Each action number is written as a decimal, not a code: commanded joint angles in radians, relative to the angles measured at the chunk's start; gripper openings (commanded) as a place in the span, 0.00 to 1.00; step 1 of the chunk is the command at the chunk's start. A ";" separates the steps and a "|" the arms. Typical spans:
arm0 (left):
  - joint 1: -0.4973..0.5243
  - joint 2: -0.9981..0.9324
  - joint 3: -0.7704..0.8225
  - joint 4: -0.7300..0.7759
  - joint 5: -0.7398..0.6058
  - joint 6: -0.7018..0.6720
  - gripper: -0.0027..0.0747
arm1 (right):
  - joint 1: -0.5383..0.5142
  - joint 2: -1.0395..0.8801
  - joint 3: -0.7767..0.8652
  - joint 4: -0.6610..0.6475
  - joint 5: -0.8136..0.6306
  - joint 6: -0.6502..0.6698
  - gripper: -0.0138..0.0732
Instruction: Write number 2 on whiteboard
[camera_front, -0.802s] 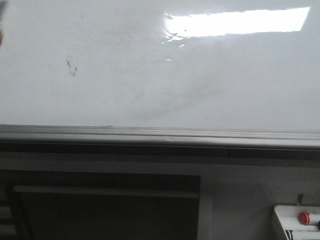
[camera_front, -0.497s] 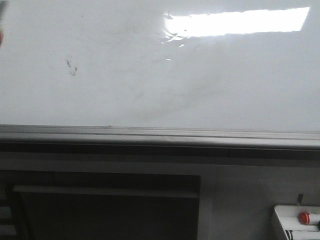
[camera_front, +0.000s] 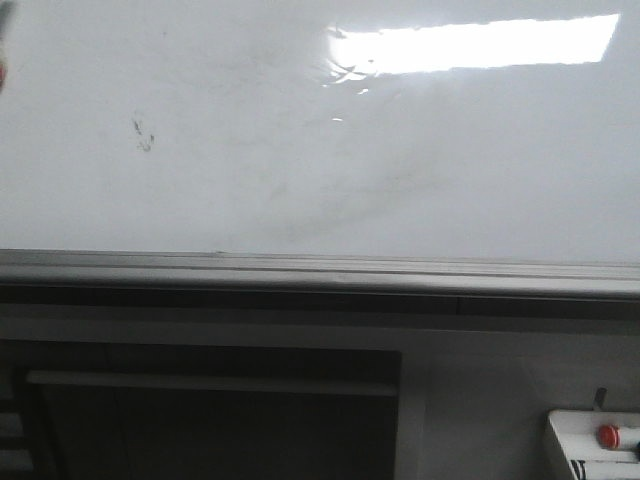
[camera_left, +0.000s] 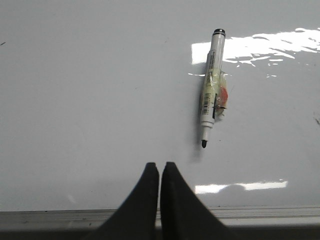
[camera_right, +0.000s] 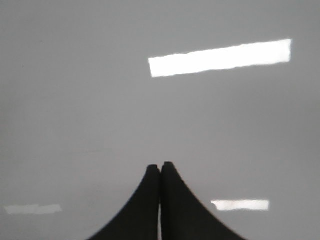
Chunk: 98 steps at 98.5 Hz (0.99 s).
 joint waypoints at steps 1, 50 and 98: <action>-0.001 -0.024 0.032 0.000 -0.079 -0.003 0.01 | -0.006 -0.016 0.028 -0.009 -0.081 -0.004 0.08; -0.001 -0.024 0.032 0.000 -0.079 -0.003 0.01 | -0.006 -0.016 0.028 -0.009 -0.081 -0.004 0.08; -0.001 -0.024 -0.067 -0.072 -0.079 -0.003 0.01 | -0.006 -0.016 -0.070 0.044 -0.013 -0.004 0.08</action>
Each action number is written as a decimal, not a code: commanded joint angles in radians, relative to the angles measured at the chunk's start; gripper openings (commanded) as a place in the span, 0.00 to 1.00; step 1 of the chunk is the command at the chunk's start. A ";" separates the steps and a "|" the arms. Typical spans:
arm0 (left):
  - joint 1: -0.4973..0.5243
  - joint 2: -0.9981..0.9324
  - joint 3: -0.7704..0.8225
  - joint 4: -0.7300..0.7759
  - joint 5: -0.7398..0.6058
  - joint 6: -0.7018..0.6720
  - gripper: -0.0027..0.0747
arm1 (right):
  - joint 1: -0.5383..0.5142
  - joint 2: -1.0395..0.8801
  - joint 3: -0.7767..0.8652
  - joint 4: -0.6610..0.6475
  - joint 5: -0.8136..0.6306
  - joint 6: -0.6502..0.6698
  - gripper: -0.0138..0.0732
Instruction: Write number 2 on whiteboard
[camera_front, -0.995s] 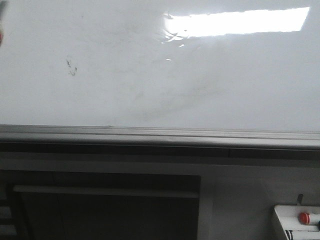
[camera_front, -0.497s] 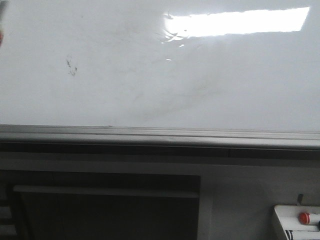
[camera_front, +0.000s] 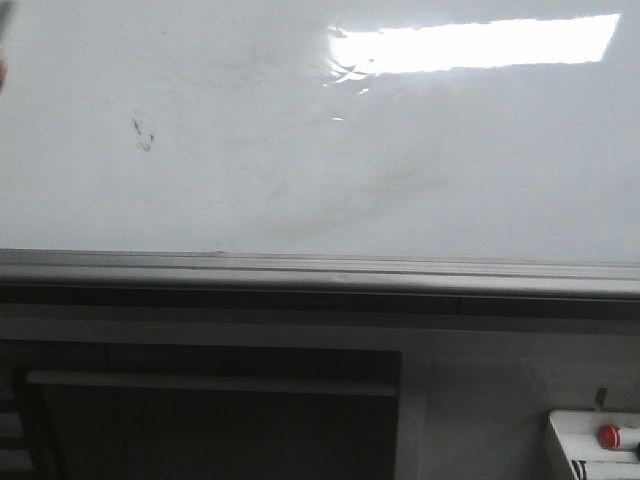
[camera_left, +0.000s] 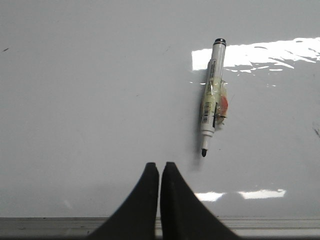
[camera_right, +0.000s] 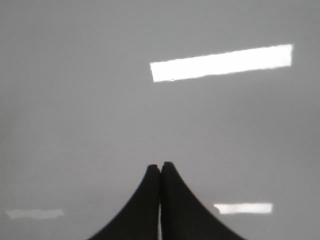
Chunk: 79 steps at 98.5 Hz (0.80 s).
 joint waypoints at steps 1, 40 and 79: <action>-0.001 -0.024 -0.071 -0.046 -0.051 -0.003 0.01 | -0.006 -0.016 -0.079 0.034 0.008 -0.004 0.08; -0.001 0.193 -0.531 -0.059 0.411 -0.003 0.01 | -0.003 0.152 -0.483 0.047 0.452 -0.080 0.08; -0.001 0.406 -0.678 -0.055 0.559 -0.002 0.01 | -0.003 0.426 -0.673 0.060 0.694 -0.136 0.08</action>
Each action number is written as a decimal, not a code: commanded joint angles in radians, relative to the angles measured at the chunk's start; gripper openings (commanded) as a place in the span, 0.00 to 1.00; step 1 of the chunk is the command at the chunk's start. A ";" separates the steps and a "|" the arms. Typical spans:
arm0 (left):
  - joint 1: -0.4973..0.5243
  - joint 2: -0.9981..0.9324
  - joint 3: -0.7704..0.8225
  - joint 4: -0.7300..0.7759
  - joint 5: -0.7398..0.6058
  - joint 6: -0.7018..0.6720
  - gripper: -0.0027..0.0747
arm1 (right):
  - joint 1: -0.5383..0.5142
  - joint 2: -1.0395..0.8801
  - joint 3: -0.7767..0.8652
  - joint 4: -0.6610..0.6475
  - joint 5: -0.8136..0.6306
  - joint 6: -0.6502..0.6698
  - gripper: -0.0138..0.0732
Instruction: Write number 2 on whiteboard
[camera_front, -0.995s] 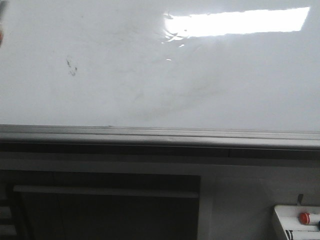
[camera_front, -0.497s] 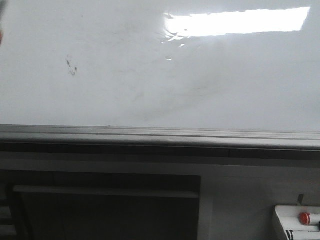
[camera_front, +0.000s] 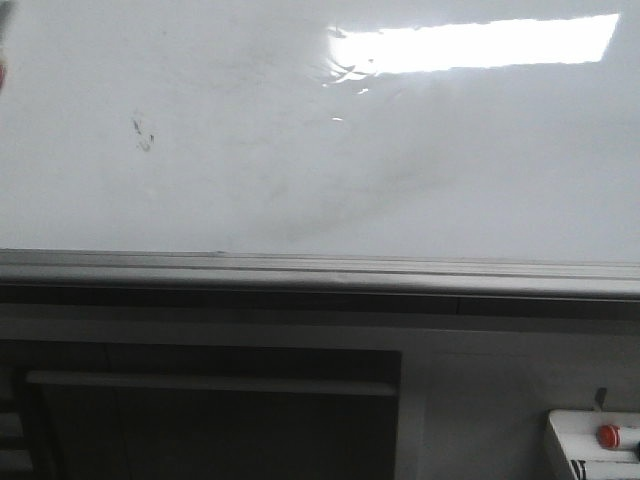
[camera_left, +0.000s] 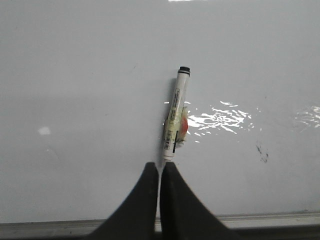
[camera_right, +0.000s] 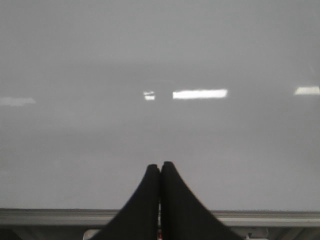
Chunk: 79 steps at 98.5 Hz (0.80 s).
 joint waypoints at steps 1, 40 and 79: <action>-0.001 0.035 -0.035 -0.006 -0.059 -0.002 0.01 | -0.003 0.044 -0.038 0.010 -0.040 -0.014 0.08; -0.075 0.112 -0.035 0.000 -0.053 0.005 0.13 | 0.037 0.051 -0.038 0.129 -0.030 -0.090 0.12; -0.170 0.340 -0.039 0.120 -0.167 0.027 0.67 | 0.151 0.088 -0.038 0.145 -0.026 -0.119 0.55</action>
